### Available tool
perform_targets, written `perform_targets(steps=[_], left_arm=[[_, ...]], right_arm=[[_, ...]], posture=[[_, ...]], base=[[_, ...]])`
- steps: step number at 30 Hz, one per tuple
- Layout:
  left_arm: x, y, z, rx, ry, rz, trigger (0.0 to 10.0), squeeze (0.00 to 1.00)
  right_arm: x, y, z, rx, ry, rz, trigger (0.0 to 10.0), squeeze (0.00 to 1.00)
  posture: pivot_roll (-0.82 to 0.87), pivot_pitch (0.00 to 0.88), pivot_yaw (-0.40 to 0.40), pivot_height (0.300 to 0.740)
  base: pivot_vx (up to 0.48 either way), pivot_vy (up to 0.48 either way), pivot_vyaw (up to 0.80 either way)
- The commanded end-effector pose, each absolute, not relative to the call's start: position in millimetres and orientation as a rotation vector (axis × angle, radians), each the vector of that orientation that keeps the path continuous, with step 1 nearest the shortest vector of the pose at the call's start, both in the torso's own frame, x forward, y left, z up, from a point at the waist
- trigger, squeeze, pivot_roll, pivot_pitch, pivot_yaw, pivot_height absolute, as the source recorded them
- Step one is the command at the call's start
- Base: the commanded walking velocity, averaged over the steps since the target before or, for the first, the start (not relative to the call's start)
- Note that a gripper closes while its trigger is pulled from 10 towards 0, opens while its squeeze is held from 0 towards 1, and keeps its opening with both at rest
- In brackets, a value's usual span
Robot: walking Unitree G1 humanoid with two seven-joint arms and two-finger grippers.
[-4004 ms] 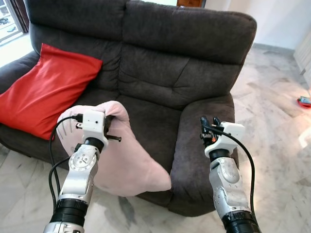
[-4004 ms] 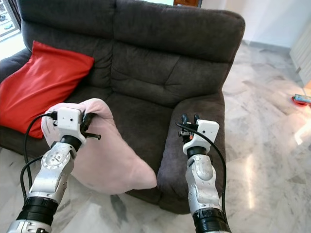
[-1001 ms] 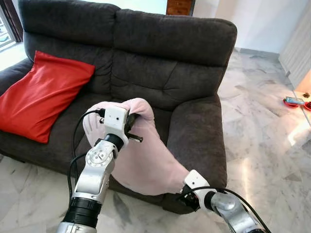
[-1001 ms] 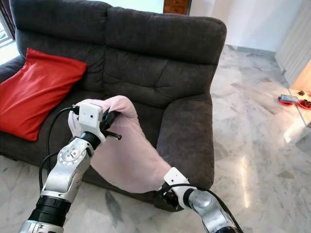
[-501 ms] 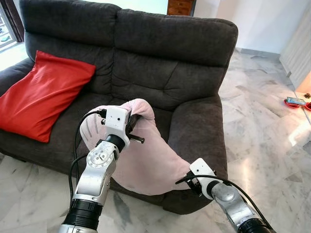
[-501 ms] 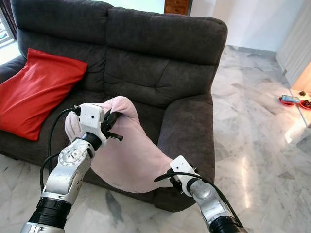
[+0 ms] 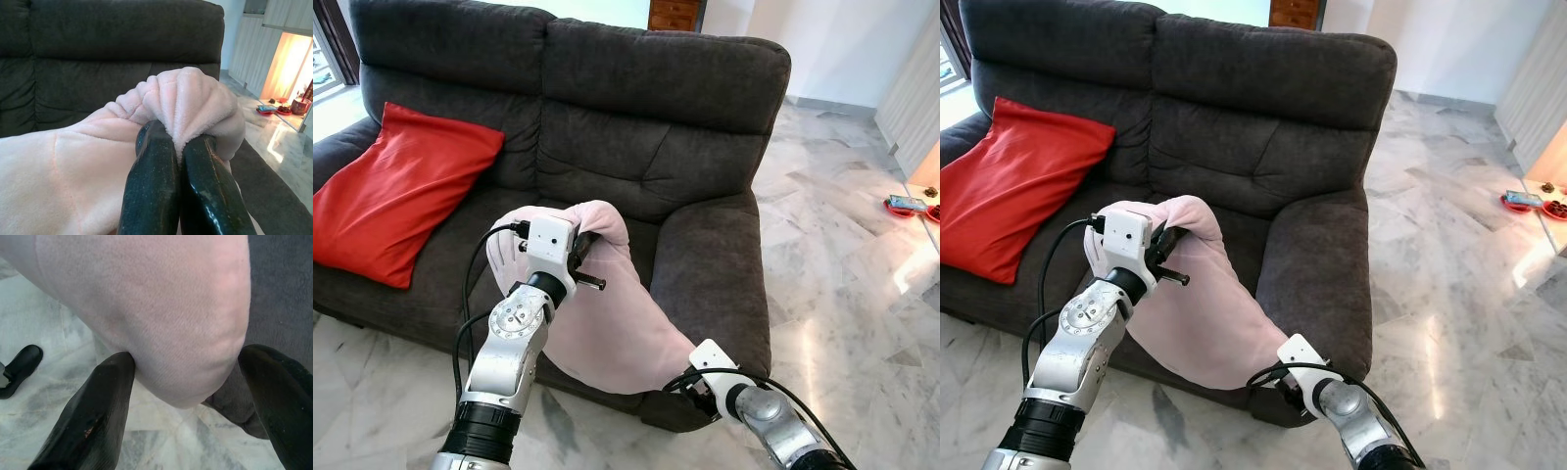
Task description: Move the pillow to the sofa from floor
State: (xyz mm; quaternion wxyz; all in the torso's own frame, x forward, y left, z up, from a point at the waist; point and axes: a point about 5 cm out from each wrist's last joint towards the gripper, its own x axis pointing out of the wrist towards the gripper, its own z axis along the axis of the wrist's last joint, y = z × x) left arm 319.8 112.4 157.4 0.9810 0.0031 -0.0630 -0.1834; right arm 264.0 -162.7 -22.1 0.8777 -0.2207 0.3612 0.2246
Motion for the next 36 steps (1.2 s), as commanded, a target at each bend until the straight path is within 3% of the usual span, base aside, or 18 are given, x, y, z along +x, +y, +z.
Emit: perform_targets(steps=[1,16,24,25,26,36], left_arm=[[318.5,105.4,190.4,-0.016,-0.268,-0.405,10.0,0.0],[320.7,104.8,194.6,-0.039,-0.281,-0.404,10.0,0.0],[322.8,104.5,196.5,-0.046,-0.289,-0.399,10.0,0.0],[323.1,104.3,197.0,-0.046,-0.291,-0.399,10.0,0.0],[323.5,103.8,197.3,-0.047,-0.292,-0.399,10.0,0.0],[324.5,104.6,197.1,-0.046,-0.294,-0.391,10.0,0.0]], right_arm=[[264.4,-165.4,-22.3,-0.448,0.767,0.46,10.0,0.0],[250.0,-141.4,-36.6,-0.112,0.791,0.447,10.0,0.0],[250.1,-139.2,-36.5,-0.047,0.773,0.439,10.0,0.0],[250.2,-138.7,-36.3,-0.047,0.77,0.447,6.8,0.0],[250.1,-138.6,-36.3,-0.04,0.763,0.448,0.0,0.0],[249.7,-137.9,-36.6,-0.032,0.742,0.457,0.0,0.0]], posture=[[0.06,0.0,-0.077,0.74],[0.06,0.0,-0.076,0.74],[0.06,0.0,-0.076,0.74],[0.06,0.0,-0.076,0.74],[0.06,0.0,-0.077,0.74],[0.06,0.0,-0.077,0.74]], base=[[0.0,0.0,0.0],[0.0,0.0,0.0],[0.0,0.0,0.0],[0.0,0.0,0.0],[0.0,0.0,0.0],[0.0,0.0,0.0]])
